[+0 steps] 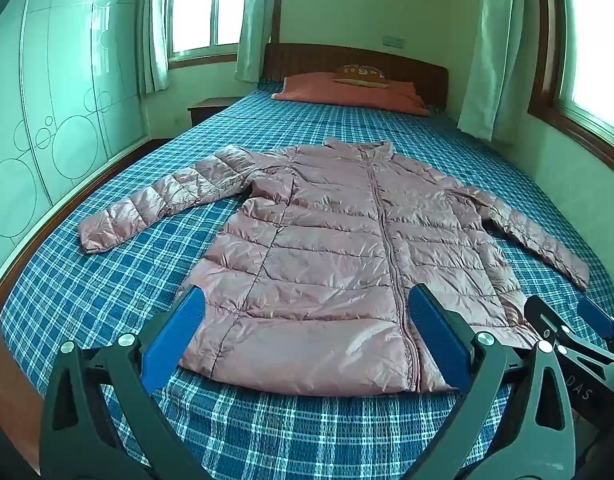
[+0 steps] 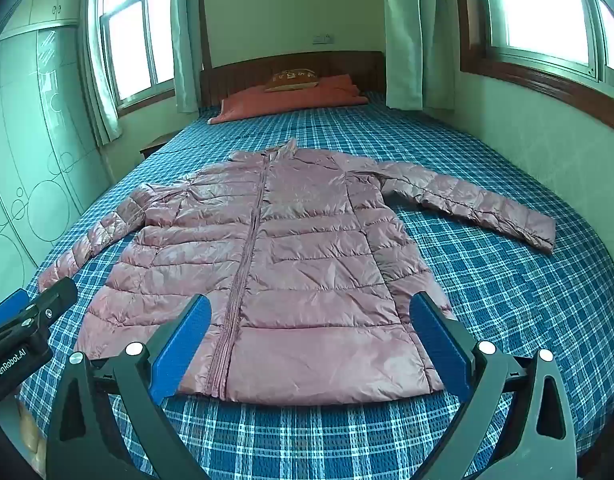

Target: Fold large clothes

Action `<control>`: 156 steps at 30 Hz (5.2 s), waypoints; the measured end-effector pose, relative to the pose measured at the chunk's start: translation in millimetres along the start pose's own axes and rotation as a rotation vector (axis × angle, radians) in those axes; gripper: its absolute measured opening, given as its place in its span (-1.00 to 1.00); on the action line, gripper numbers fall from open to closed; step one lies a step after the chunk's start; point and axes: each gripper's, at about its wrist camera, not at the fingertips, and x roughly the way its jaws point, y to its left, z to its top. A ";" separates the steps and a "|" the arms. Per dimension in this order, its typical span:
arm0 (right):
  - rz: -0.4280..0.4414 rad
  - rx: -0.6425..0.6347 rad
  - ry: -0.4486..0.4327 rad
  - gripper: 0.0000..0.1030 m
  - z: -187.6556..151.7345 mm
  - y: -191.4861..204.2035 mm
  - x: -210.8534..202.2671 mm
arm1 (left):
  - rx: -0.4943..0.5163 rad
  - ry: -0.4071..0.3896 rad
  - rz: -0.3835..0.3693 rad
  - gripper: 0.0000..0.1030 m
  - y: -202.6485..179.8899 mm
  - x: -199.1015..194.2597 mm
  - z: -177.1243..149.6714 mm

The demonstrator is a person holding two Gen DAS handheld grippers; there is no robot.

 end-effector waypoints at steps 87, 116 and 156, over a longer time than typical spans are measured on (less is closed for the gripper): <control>-0.001 -0.005 0.020 0.92 -6.7 -4.0 3.5 | -0.001 0.042 0.035 0.96 13.8 6.4 -15.9; -0.033 0.302 0.139 0.92 -6.4 -116.8 100.0 | -0.338 0.275 0.206 0.96 109.6 141.2 -11.2; -0.138 0.995 -0.174 -0.68 29.9 -399.0 184.5 | -0.261 0.279 0.309 0.96 187.3 221.5 12.9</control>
